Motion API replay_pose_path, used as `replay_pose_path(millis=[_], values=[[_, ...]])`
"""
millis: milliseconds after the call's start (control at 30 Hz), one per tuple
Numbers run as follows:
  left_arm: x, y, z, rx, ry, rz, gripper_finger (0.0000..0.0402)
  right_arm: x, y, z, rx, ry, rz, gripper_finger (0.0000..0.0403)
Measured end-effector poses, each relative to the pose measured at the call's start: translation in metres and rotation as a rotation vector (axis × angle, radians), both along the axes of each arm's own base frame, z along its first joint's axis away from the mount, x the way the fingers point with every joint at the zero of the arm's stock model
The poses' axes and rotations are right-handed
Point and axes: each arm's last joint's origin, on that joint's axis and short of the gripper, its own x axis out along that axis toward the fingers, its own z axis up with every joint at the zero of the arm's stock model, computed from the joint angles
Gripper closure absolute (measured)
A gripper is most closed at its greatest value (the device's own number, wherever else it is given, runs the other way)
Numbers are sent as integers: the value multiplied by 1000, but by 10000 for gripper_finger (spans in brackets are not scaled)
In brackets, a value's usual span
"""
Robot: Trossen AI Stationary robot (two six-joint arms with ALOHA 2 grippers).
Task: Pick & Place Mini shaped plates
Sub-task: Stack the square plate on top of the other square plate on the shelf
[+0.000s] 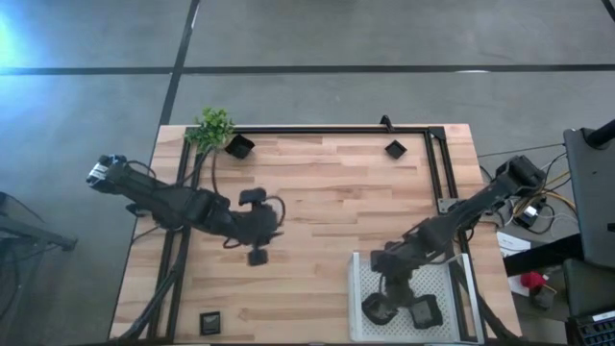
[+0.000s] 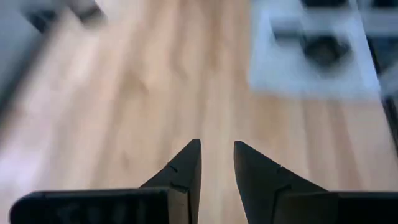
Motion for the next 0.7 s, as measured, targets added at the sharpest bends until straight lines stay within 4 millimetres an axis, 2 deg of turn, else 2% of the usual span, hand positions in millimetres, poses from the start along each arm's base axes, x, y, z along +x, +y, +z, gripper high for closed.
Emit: replay_pose_path(millis=[133, 233, 467, 700], values=[[-15, -9, -15, -74, 226, -73, 312, -9, -6, 19, 4, -17, -5, 339], [-25, -18, -26, -134, 354, -118, 312, -15, -11, 35, 1, -101, -36, 340], [-48, -49, -52, -304, 529, -204, 312, -30, -28, 74, -56, -333, -161, 337], [-73, -77, -77, -348, 621, -253, 312, -42, -42, 101, -176, -546, -207, 337]])
